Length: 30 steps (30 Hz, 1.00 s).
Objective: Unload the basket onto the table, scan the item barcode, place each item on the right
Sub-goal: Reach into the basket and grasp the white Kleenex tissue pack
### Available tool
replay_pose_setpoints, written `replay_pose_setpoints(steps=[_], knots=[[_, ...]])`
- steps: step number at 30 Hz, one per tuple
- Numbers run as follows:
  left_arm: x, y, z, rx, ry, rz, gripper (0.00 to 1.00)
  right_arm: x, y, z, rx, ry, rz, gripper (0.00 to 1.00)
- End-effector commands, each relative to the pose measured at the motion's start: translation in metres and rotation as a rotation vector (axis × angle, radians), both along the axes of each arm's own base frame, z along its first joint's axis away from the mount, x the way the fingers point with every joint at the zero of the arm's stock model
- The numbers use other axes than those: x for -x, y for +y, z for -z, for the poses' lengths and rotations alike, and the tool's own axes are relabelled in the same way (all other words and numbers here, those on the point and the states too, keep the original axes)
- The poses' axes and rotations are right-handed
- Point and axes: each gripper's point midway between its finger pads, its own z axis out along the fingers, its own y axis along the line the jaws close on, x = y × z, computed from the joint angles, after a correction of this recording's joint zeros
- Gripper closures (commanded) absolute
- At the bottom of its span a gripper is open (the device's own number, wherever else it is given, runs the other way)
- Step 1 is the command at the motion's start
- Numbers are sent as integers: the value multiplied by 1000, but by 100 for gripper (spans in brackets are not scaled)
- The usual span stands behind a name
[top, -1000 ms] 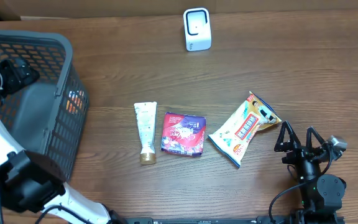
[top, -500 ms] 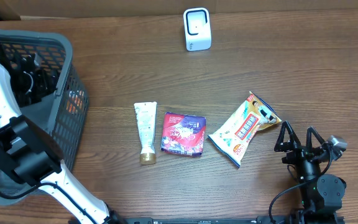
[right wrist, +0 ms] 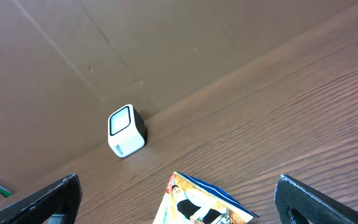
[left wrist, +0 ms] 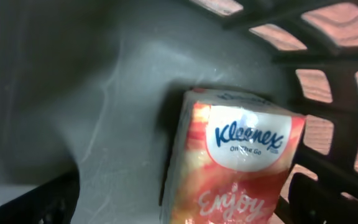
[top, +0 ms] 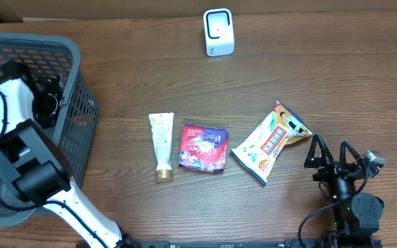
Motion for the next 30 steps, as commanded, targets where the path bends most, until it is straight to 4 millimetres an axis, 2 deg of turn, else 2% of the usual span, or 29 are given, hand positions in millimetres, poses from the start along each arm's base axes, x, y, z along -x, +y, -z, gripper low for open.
replay_pose_setpoints(steps=[1, 2, 3, 5, 6, 7, 12, 15, 16, 17, 20, 25, 28, 30], knots=[[-2, -17, 12, 6, 28, 15, 6, 0, 0, 1, 8, -7, 1, 0], [-3, -16, 13, -1, 29, 14, 11, 0, 0, 1, 8, -7, 1, 0], [-3, -16, 13, -2, 28, 14, 21, 0, 0, 1, 8, -7, 1, 0], [-3, -16, 13, 0, 30, 4, 49, 0, 0, 1, 8, -7, 1, 0], [-3, -16, 13, 1, 32, -4, 56, 0, 0, 1, 8, -7, 1, 0], [-2, -15, 13, 2, 33, -7, 61, 0, 0, 1, 8, -7, 1, 0], [5, -16, 12, 7, 63, -20, 70, 0, 0, 1, 8, -7, 1, 0], [13, -4, 6, -55, 110, -67, 89, 0, 0, 1, 8, -7, 1, 0], [16, 1, -1, -86, 128, -84, 95, 0, 0, 1, 8, -7, 1, 0], [20, 6, -9, -117, 146, -103, 96, 0, 0, 1, 8, -7, 1, 0], [26, 20, -49, -192, 160, -163, 96, 0, 0, 1, 8, -7, 1, 0], [31, 24, -147, -265, 43, -209, 96, 0, 0, 1, 8, -7, 1, 0], [38, 18, -207, -295, -73, -252, 96, 0, 0, 1, 8, -7, 1, 0], [43, 0, -254, -266, -203, -246, 96, 0, 0, 1, 8, -7, 1, 0]])
